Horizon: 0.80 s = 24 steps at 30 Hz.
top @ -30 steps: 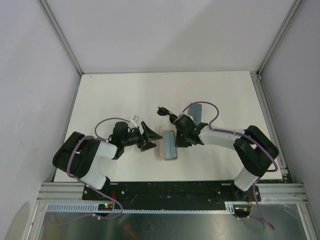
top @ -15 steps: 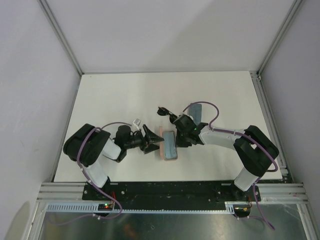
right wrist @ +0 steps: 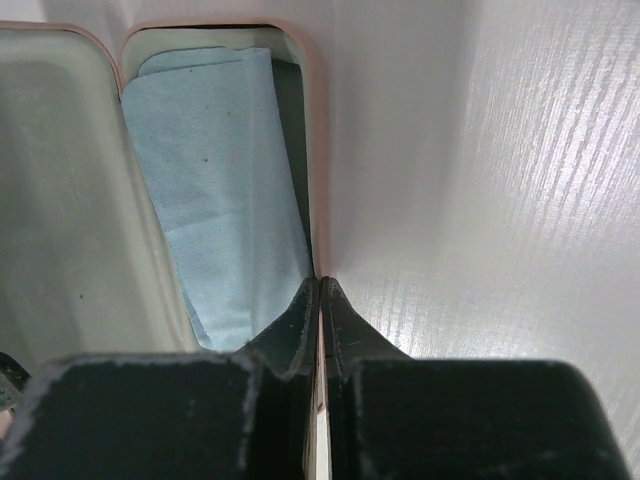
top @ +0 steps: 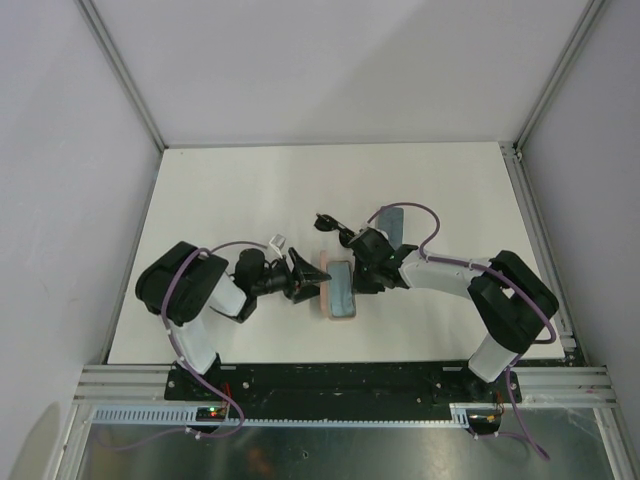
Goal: Organize the sunglasses
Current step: Adjust the opened sunglasses case at the center of the board.
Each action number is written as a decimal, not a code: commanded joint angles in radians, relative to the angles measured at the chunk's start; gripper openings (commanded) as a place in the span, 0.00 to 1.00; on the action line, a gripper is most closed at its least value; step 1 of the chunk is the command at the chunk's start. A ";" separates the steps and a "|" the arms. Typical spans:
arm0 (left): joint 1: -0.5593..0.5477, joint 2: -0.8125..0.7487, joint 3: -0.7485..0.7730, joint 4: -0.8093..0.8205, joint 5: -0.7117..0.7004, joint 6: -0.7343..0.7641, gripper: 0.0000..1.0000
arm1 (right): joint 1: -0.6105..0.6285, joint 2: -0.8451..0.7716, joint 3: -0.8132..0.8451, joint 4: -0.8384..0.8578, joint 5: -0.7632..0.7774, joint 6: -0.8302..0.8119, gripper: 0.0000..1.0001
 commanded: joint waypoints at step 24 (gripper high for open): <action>0.144 -0.086 -0.045 0.032 0.093 0.044 0.46 | -0.142 -0.064 0.199 -0.006 -0.068 -0.360 0.32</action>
